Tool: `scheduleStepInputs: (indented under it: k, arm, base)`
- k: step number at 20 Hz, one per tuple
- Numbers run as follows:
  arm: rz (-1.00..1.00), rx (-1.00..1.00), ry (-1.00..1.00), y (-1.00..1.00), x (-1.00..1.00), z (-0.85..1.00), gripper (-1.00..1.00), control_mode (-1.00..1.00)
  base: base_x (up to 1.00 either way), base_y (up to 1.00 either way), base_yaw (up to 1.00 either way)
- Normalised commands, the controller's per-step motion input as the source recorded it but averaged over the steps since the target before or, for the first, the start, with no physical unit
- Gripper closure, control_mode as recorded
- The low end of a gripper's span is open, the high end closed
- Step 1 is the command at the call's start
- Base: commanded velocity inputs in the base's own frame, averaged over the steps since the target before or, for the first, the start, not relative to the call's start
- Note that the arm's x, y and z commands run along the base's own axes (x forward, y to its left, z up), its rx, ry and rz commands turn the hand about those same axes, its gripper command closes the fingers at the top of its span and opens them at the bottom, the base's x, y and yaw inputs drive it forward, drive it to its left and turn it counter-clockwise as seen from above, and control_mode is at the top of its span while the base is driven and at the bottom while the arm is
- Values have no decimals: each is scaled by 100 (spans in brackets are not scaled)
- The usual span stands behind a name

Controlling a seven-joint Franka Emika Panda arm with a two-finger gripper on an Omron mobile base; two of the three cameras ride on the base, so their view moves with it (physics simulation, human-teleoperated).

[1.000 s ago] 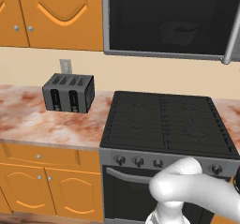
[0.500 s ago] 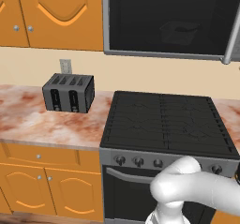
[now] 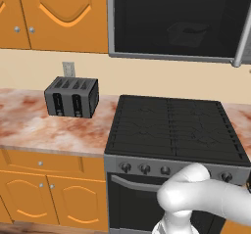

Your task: Place the tupperware containing the fish and onion meal in the microwave. Close the microwave door and press the start button to reheat the meal.

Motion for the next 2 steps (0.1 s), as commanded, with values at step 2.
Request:
scheduleStepInputs:
  k: [2]
  arm:
    - [0, 4, 7, -50, 33, 0, 100, -100]
  base:
    - [0, 0, 0]
